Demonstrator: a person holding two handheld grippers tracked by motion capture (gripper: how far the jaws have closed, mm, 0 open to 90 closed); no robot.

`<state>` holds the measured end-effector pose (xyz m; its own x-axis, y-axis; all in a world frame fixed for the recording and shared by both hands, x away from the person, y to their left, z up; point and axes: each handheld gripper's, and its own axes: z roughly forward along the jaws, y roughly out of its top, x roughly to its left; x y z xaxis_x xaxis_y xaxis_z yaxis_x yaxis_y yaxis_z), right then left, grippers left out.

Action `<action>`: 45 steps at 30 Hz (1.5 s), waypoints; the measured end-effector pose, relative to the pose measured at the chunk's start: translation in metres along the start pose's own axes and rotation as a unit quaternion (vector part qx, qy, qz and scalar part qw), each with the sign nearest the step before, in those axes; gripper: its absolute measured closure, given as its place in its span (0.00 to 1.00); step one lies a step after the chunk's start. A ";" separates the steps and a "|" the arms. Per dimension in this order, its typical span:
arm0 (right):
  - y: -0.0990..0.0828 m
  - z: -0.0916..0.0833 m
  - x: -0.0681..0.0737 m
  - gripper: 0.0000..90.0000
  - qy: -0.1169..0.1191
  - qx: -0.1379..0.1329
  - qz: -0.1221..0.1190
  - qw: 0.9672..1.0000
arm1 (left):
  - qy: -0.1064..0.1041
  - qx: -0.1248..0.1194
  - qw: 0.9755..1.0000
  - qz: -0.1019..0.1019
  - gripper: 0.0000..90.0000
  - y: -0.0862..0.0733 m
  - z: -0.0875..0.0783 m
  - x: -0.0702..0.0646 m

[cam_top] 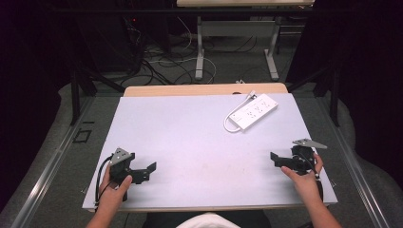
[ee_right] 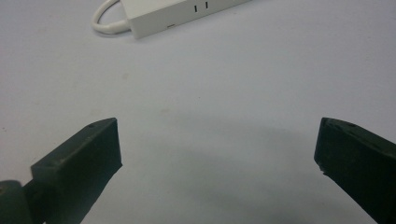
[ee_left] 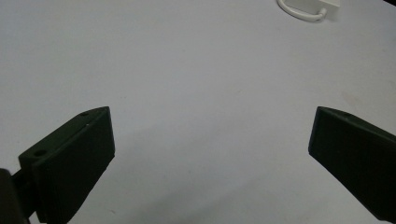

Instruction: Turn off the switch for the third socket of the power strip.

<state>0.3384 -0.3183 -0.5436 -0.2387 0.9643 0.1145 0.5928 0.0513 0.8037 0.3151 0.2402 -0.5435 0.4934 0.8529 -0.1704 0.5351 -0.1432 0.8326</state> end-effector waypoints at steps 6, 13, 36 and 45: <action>0.004 -0.010 0.012 0.00 0.003 -0.007 -0.024 1.000 | 0.003 0.003 1.000 0.004 0.00 0.000 0.002 0.000; 0.010 -0.015 0.020 0.00 0.016 -0.014 -0.034 0.999 | 0.007 0.004 1.000 0.012 0.00 -0.001 -0.001 0.001; 0.050 -0.031 0.025 0.03 0.024 -0.032 -0.060 0.997 | 0.010 0.000 1.000 0.010 0.00 -0.001 -0.004 0.000; 0.070 -0.031 0.025 0.05 0.015 -0.031 -0.078 0.996 | 0.011 -0.002 1.000 0.008 0.00 -0.002 -0.005 0.000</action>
<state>0.3499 -0.2982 -0.4660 -0.3487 0.9372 0.0017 0.4971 0.1834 0.8481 0.3109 0.2432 -0.5430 0.4869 0.8612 -0.1460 0.5250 -0.1550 0.8369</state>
